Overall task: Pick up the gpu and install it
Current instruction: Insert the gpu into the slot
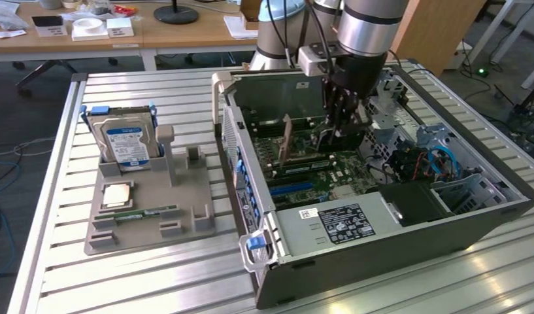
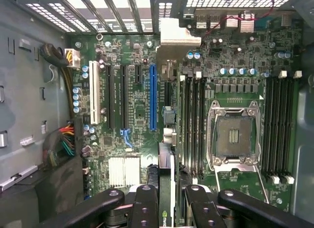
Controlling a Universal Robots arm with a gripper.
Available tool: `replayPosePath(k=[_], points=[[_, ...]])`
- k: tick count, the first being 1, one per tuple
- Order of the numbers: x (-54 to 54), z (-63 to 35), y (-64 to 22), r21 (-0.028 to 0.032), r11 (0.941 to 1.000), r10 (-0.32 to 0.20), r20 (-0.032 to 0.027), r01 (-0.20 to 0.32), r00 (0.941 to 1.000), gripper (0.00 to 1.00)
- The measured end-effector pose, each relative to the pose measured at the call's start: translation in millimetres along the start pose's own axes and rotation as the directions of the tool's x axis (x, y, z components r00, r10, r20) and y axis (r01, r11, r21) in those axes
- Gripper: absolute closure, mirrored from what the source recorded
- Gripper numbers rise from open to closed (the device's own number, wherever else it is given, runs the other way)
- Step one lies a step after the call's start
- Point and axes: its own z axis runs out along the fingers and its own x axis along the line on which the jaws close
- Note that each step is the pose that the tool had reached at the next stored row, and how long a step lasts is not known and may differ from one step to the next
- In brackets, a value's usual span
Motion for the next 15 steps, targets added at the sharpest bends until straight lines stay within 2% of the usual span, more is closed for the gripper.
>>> replayPosePath(k=[10, 15], points=[[0.3, 1.5, 0.6, 0.0000, 1.0000, 0.000, -0.0001, 0.000, 1.0000, 0.74], [0.3, 5.6, 0.7, 0.0000, 1.0000, 0.000, -0.0001, 0.000, 1.0000, 0.74]])
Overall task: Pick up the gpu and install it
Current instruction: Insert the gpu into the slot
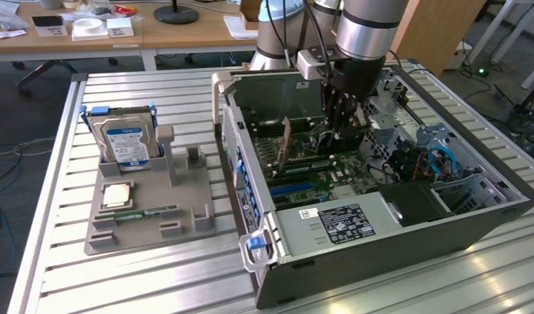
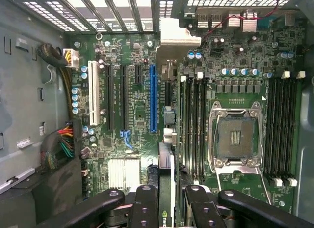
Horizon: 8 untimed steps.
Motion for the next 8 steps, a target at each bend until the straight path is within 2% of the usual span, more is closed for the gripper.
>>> replayPosePath(k=[4, 8], points=[[-0.1, 4.3, 0.2, 0.0000, 1.0000, 0.000, 0.0001, 0.000, 1.0000, 0.74], [0.0, 4.4, 0.2, -0.0001, 1.0000, 0.000, -0.0001, 0.000, 1.0000, 0.74]])
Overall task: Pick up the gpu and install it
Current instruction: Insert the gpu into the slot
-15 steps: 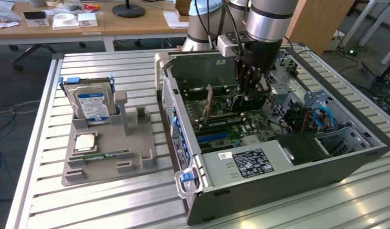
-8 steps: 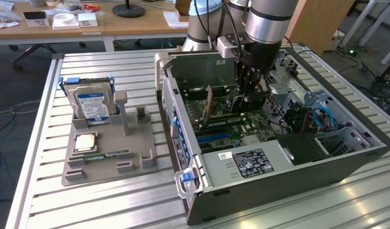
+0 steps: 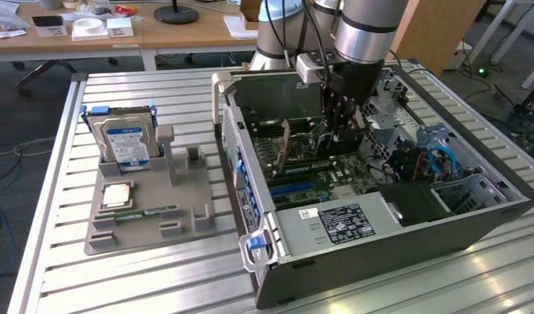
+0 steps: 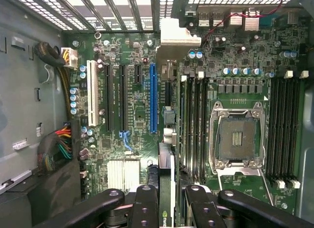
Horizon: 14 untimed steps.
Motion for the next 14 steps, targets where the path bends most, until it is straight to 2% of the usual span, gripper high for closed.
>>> replayPosePath(k=[9, 14], points=[[5.4, 0.6, 2.2, 0.0001, 1.0000, 0.000, 0.0001, 0.000, 1.0000, 0.74], [5.6, 5.3, 3.5, 0.0000, 1.0000, 0.000, -0.0004, 0.000, 1.0000, 0.74]])
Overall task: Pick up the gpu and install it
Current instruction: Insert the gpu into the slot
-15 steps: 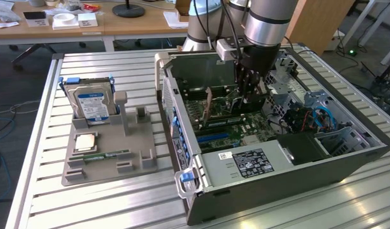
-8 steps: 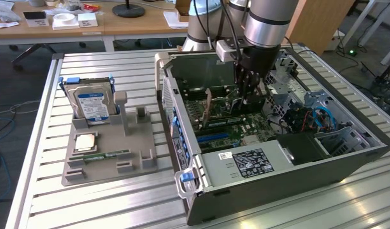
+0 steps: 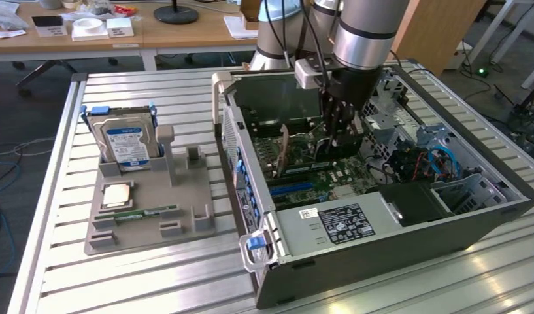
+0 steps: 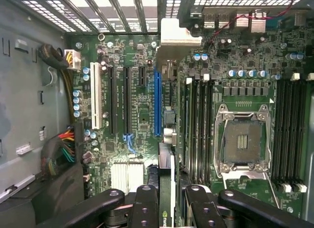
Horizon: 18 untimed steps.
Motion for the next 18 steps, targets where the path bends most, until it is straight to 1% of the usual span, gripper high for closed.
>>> replayPosePath(k=[7, 15, 18], points=[[0.1, 7.0, 2.5, 0.0001, 1.0000, 0.000, -0.0002, 0.000, 1.0000, 0.74], [0.1, 7.3, 2.7, 0.0001, 1.0000, 0.000, -0.0004, 0.000, 1.0000, 0.74], [0.1, 7.3, 4.6, 0.0003, 1.0000, 0.000, -0.0003, 0.000, 1.0000, 0.74]])
